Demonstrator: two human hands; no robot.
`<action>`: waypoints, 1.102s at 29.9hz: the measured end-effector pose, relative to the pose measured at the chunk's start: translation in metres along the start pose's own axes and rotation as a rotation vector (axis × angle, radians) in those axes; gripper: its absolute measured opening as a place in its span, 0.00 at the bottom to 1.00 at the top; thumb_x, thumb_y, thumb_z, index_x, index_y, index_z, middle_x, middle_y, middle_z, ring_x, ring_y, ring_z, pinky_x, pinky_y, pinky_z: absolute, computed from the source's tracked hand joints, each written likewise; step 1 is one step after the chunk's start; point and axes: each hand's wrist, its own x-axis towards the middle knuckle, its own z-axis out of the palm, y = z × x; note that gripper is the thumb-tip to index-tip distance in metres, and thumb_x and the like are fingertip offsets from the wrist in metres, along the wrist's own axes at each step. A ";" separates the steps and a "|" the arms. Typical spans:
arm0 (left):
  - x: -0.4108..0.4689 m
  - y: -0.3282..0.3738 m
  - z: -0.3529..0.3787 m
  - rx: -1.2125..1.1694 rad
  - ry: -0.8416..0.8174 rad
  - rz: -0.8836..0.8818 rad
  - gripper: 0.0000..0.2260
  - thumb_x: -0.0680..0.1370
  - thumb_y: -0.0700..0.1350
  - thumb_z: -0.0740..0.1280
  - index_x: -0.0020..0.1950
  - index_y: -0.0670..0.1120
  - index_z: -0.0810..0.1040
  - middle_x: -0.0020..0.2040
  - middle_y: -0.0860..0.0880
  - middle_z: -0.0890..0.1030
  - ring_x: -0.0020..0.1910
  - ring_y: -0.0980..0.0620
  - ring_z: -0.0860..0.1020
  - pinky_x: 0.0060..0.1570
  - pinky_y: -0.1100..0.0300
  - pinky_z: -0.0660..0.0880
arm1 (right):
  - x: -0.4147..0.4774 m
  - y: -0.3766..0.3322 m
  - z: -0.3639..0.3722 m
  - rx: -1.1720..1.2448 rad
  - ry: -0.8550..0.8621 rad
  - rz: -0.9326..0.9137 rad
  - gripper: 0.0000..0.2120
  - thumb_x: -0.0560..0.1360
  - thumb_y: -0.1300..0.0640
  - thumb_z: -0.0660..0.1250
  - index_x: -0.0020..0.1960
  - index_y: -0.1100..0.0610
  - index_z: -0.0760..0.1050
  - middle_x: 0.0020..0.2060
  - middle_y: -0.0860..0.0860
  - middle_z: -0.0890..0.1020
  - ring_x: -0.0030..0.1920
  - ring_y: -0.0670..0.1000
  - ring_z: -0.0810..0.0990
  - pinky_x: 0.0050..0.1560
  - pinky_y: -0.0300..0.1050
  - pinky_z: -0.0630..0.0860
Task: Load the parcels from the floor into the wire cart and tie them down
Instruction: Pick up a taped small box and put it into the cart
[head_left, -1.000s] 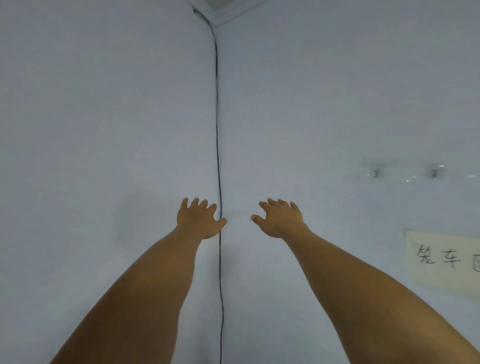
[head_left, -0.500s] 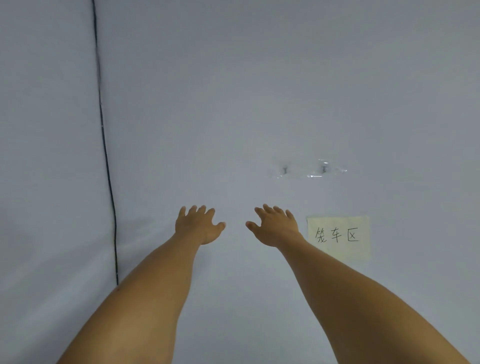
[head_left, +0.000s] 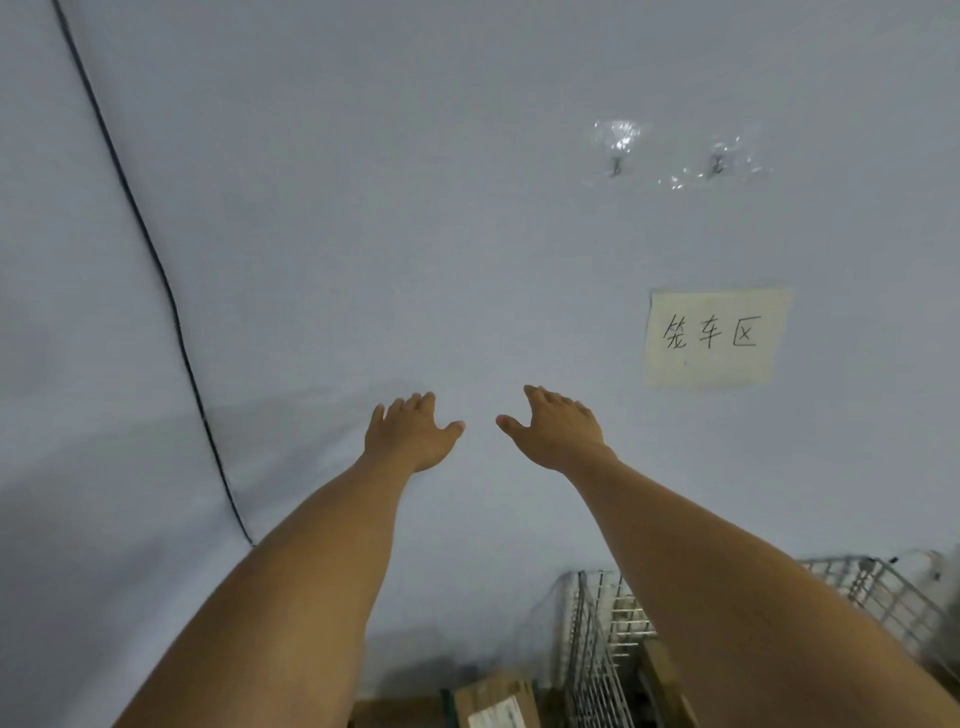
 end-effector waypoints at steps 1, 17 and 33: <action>0.002 -0.005 0.025 -0.036 -0.042 -0.020 0.36 0.83 0.67 0.52 0.84 0.47 0.54 0.84 0.47 0.58 0.82 0.45 0.56 0.81 0.45 0.50 | 0.001 0.005 0.024 0.011 -0.044 0.019 0.36 0.82 0.33 0.53 0.81 0.55 0.58 0.78 0.52 0.67 0.78 0.56 0.64 0.77 0.55 0.59; -0.087 -0.053 0.532 -0.739 -0.681 -0.652 0.19 0.86 0.55 0.59 0.68 0.42 0.74 0.63 0.49 0.77 0.55 0.48 0.74 0.55 0.56 0.69 | -0.112 0.164 0.535 0.487 -0.711 0.672 0.44 0.76 0.29 0.58 0.78 0.60 0.61 0.69 0.59 0.75 0.66 0.63 0.77 0.66 0.61 0.76; -0.112 -0.045 0.669 -1.463 -0.614 -0.909 0.34 0.64 0.63 0.82 0.68 0.61 0.77 0.60 0.53 0.86 0.59 0.46 0.84 0.62 0.39 0.78 | -0.155 0.201 0.624 0.880 -0.578 0.863 0.46 0.61 0.21 0.68 0.74 0.42 0.70 0.62 0.50 0.81 0.62 0.56 0.81 0.65 0.62 0.78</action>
